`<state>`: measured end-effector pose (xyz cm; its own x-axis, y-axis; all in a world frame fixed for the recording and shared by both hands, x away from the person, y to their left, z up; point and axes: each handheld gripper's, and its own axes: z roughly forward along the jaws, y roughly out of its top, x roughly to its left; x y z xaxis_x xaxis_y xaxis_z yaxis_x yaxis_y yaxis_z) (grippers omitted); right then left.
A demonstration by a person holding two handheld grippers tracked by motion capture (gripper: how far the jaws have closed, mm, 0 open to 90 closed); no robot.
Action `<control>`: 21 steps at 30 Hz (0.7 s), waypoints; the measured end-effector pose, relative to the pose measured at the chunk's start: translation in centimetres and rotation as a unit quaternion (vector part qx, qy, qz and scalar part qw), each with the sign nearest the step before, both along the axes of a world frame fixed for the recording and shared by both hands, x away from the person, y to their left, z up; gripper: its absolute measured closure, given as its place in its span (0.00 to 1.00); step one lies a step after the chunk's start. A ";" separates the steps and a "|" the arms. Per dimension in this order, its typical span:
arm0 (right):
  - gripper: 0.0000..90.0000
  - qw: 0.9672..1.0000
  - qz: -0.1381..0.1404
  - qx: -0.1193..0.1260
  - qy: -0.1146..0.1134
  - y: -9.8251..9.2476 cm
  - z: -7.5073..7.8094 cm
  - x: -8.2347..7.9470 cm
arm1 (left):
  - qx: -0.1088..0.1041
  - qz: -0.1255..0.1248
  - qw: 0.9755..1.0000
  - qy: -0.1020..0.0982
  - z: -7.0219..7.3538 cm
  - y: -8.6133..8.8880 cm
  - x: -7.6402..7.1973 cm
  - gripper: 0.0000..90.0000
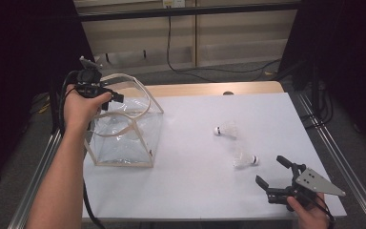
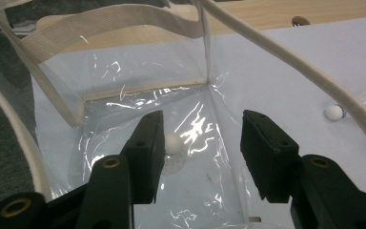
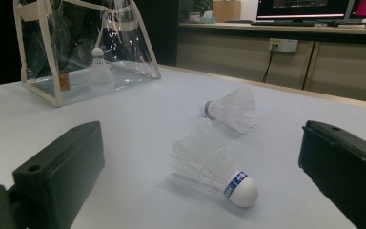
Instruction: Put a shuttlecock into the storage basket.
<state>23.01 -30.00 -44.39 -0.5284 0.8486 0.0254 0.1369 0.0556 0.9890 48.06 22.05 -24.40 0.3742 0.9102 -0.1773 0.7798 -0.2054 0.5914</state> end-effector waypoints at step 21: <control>0.01 1.000 0.001 0.000 0.000 0.0 0.0 0.0 | -0.023 -0.053 0.998 -0.012 2.0 -2.2 -1.0 0.43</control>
<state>23.00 -29.99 -44.38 -0.5294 0.8480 0.0254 0.1372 0.0560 0.9890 47.06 19.85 -22.37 0.4721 0.8568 -0.2075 0.7404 -0.2576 0.6208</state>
